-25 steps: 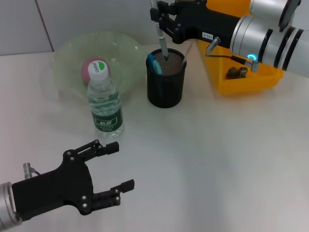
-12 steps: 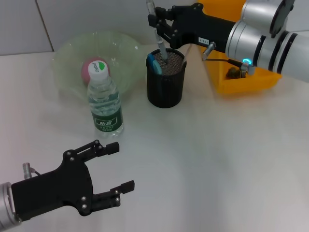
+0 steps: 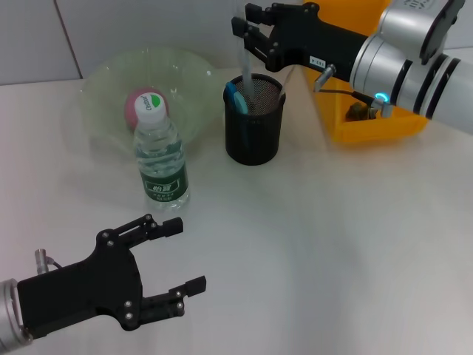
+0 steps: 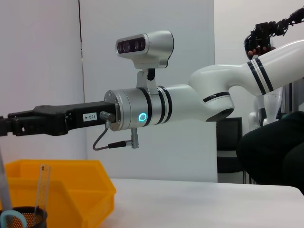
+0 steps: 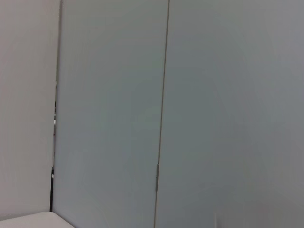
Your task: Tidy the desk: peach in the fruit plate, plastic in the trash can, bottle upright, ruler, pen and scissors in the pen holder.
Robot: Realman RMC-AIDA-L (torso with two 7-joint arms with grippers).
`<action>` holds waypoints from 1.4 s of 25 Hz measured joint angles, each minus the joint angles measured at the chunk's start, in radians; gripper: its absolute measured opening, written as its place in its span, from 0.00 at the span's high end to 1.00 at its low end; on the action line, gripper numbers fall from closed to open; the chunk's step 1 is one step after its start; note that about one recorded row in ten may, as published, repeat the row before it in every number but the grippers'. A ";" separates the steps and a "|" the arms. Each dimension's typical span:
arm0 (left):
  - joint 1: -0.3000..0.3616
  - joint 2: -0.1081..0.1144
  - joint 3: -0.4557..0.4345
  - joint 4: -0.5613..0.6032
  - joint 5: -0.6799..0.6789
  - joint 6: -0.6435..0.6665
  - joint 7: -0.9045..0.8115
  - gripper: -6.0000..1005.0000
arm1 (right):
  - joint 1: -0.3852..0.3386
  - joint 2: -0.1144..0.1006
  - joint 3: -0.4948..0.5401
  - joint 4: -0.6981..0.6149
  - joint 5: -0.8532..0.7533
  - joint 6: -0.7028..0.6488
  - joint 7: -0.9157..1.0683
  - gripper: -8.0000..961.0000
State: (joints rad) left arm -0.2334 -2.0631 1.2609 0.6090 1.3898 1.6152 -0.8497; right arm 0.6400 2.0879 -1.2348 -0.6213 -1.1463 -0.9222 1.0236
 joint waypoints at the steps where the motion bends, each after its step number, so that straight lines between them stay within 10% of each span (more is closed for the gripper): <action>1: 0.000 0.000 0.000 0.000 0.000 0.000 0.000 0.20 | -0.001 0.000 0.000 0.000 0.000 0.000 0.000 0.79; 5: -0.001 0.000 0.000 0.000 0.000 0.000 0.000 0.20 | -0.005 0.000 0.000 0.000 0.001 0.000 -0.001 0.75; 7: -0.001 0.000 -0.002 0.000 0.000 0.000 -0.002 0.20 | -0.011 -0.001 0.000 0.000 0.001 -0.002 0.000 0.51; 13: 0.001 0.000 -0.007 0.000 0.000 0.002 -0.004 0.20 | -0.063 -0.009 0.012 -0.049 0.000 -0.107 0.066 0.30; 29: 0.008 0.002 -0.028 0.000 0.000 0.027 -0.040 0.20 | -0.256 -0.053 0.038 -0.296 -0.052 -0.385 0.278 0.14; 35: 0.008 0.003 -0.041 0.000 0.002 0.030 -0.058 0.20 | -0.268 -0.076 0.261 -0.306 -0.274 -0.627 0.360 0.14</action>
State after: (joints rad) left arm -0.2256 -2.0601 1.2201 0.6090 1.3923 1.6452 -0.9072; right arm 0.3723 2.0122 -0.9736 -0.9272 -1.4208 -1.5489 1.3831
